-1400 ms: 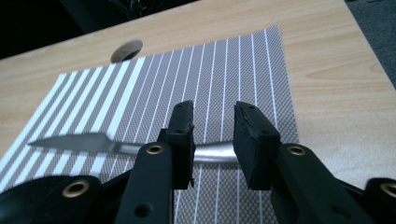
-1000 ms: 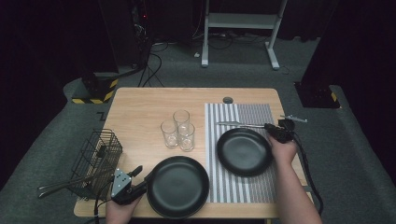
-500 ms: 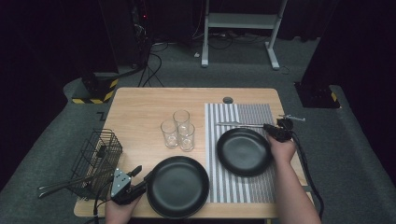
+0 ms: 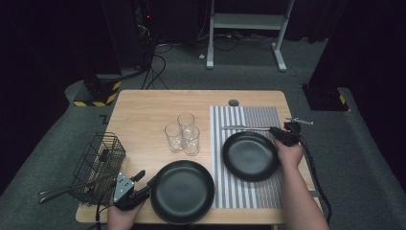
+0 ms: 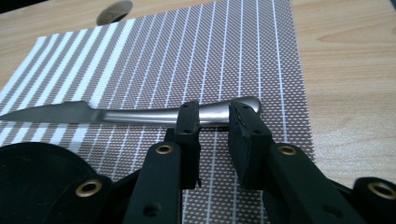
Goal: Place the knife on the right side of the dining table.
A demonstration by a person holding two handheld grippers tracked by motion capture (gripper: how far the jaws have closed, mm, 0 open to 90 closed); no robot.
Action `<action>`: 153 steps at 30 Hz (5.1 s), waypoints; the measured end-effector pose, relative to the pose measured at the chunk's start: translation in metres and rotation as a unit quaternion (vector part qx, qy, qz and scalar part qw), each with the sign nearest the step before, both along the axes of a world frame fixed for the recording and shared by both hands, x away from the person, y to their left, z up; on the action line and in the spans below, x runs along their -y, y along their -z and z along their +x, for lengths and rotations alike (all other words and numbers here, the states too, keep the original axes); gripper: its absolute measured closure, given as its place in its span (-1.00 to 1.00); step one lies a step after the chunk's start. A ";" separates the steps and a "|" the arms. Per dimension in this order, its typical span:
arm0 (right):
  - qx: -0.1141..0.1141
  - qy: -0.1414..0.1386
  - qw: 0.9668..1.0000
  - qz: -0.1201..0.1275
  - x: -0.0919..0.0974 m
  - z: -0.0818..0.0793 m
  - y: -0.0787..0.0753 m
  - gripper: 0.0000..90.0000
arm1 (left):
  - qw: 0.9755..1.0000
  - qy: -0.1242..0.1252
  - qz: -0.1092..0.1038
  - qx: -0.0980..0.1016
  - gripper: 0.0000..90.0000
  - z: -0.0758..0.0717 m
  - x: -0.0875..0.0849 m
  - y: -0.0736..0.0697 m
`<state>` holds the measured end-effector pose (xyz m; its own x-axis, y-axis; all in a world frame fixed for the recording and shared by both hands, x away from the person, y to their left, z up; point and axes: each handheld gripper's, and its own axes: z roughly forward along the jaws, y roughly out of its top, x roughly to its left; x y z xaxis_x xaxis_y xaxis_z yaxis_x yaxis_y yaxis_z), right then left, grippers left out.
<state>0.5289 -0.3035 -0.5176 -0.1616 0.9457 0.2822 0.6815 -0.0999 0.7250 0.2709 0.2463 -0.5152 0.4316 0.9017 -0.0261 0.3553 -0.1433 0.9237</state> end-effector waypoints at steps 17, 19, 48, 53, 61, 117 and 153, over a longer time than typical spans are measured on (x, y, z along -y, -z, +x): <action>0.039 -0.023 0.999 -0.017 -0.008 -0.031 -0.020 0.49 | 1.000 0.003 -0.002 -0.006 0.11 0.002 0.003 -0.002; 0.045 -0.027 0.998 -0.025 -0.010 -0.039 -0.022 0.48 | 1.000 0.004 0.001 -0.008 0.11 0.002 0.003 -0.002; 0.086 -0.059 0.991 -0.089 -0.031 -0.105 -0.028 0.30 | 1.000 0.010 0.015 -0.025 0.08 0.006 0.007 -0.005; 0.096 -0.068 0.989 -0.094 -0.037 -0.116 -0.029 0.28 | 0.999 0.010 0.019 -0.026 0.08 0.007 0.008 -0.005; 0.108 -0.074 0.985 -0.108 -0.045 -0.133 -0.030 0.22 | 0.999 0.013 0.021 -0.032 0.06 0.007 0.009 -0.006; 0.133 -0.094 0.978 -0.132 -0.104 -0.204 -0.026 -0.06 | 0.999 0.033 0.008 -0.038 -0.03 0.009 0.006 -0.008; 0.122 -0.196 0.969 -0.092 -0.179 -0.193 -0.010 0.07 | 0.999 0.020 0.016 -0.033 0.01 0.007 0.010 -0.036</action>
<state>0.3361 -0.1240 -0.5072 -0.5594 0.8285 0.0234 0.4472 0.2779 0.8502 0.2775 0.2366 -0.4789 0.4649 0.8850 -0.0264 0.4090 -0.1882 0.8929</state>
